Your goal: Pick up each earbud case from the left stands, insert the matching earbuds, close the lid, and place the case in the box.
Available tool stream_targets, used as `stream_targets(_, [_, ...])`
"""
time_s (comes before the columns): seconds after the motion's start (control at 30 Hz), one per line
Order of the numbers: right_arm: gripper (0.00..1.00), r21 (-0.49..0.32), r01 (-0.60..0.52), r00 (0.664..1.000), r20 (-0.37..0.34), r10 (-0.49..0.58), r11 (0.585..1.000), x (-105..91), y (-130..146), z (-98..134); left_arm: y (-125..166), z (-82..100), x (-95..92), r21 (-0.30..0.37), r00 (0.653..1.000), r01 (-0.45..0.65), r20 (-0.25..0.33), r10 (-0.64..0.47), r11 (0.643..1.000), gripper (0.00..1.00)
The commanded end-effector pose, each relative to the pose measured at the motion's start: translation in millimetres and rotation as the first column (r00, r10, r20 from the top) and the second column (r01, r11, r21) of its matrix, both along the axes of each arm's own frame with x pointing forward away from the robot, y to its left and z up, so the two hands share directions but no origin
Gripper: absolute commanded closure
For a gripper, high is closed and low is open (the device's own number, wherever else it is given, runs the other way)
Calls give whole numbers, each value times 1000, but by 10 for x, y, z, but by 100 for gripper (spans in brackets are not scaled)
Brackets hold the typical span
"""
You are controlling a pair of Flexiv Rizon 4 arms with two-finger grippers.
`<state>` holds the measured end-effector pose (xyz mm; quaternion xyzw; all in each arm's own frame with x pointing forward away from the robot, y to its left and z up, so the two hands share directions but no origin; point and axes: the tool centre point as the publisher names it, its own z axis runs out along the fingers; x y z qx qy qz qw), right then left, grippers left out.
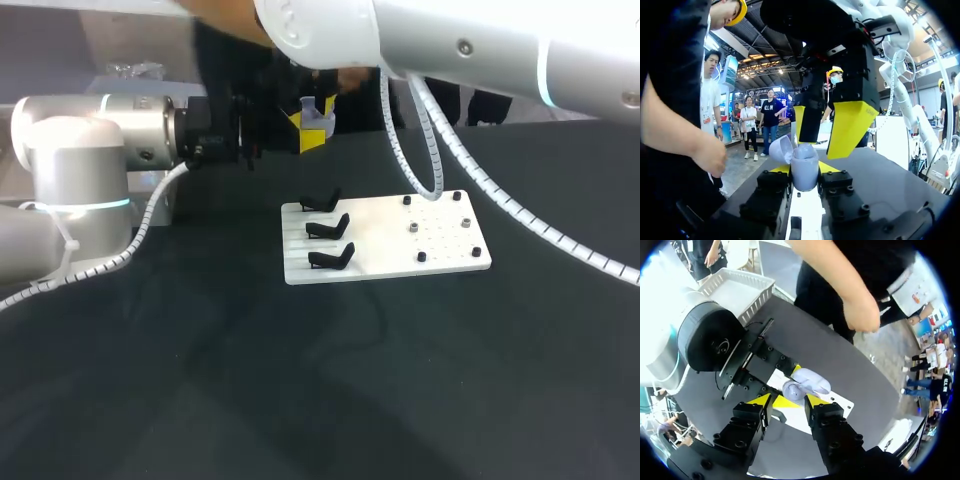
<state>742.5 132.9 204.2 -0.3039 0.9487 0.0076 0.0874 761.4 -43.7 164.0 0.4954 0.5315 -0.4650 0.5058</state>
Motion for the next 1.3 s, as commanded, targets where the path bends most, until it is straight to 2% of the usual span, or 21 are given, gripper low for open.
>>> stream_targets(0.03, [61,7,5,1000,4,-5,1000,51,17,22,11,15,-7,-1,1000,1,1,-1,1000,100])
stream_targets(0.17, [60,25,4,1000,14,-5,1000,19,-2,141,11,15,-7,-1,1000,1,1,-1,1000,100])
stream_targets(0.27, [60,66,24,999,37,-27,998,69,0,233,11,15,-7,-1,1000,1,1,-1,1000,100])
stream_targets(0.4, [64,116,59,994,84,-69,991,238,46,284,11,15,-7,-1,1000,1,1,-1,1000,100])
stream_targets(0.43, [63,127,71,990,112,-85,989,290,53,291,11,15,-7,-1,1000,1,1,-1,1000,100])
stream_targets(0.73, [61,178,146,974,147,-173,973,728,-4,214,11,15,-7,-1,1000,1,1,-1,1000,100])
stream_targets(0.87, [60,173,192,969,123,-215,966,842,-73,104,11,15,-7,-1,1000,1,1,-1,1000,100])
stream_targets(1.1, [59,157,225,964,108,-243,962,867,-138,-49,11,15,-7,-1,1000,1,1,-1,1000,100])
stream_targets(1.3, [59,152,230,965,94,-245,961,741,-172,-80,11,15,-7,-1,1000,1,1,-1,1000,100])
